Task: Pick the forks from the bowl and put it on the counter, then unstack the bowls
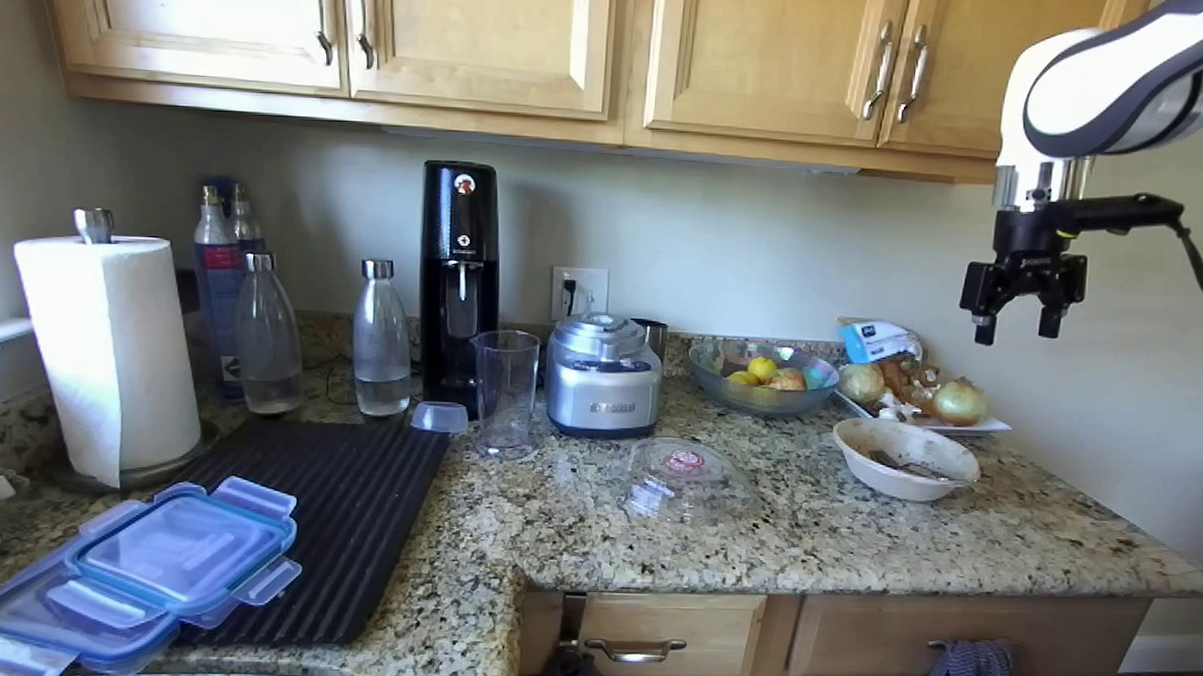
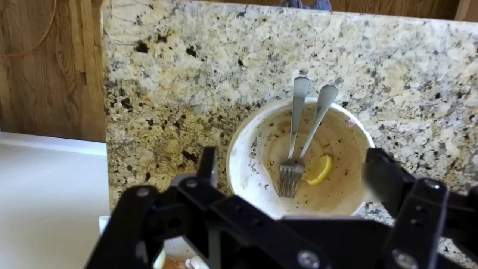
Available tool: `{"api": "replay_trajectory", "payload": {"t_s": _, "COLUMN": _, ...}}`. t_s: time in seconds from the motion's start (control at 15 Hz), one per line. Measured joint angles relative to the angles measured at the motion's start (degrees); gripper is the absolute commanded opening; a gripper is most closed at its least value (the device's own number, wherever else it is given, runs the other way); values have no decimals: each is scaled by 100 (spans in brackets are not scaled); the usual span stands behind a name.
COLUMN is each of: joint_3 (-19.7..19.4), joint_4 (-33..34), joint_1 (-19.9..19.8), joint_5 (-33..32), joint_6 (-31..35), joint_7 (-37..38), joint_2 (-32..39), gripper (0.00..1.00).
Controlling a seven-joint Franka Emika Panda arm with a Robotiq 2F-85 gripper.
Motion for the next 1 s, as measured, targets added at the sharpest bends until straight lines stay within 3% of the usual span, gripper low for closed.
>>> {"api": "replay_trajectory", "payload": {"t_s": 0.47, "joint_3": -42, "joint_4": -212, "joint_1": 1, "joint_5": 170, "joint_6": 1279, "joint_7": 23, "joint_2": 1124, "gripper": 100}}
{"api": "replay_trajectory", "payload": {"t_s": 1.0, "joint_3": -43, "joint_4": -112, "joint_1": 21, "joint_5": 191, "joint_6": 1328, "joint_7": 5, "joint_2": 1441, "gripper": 100}}
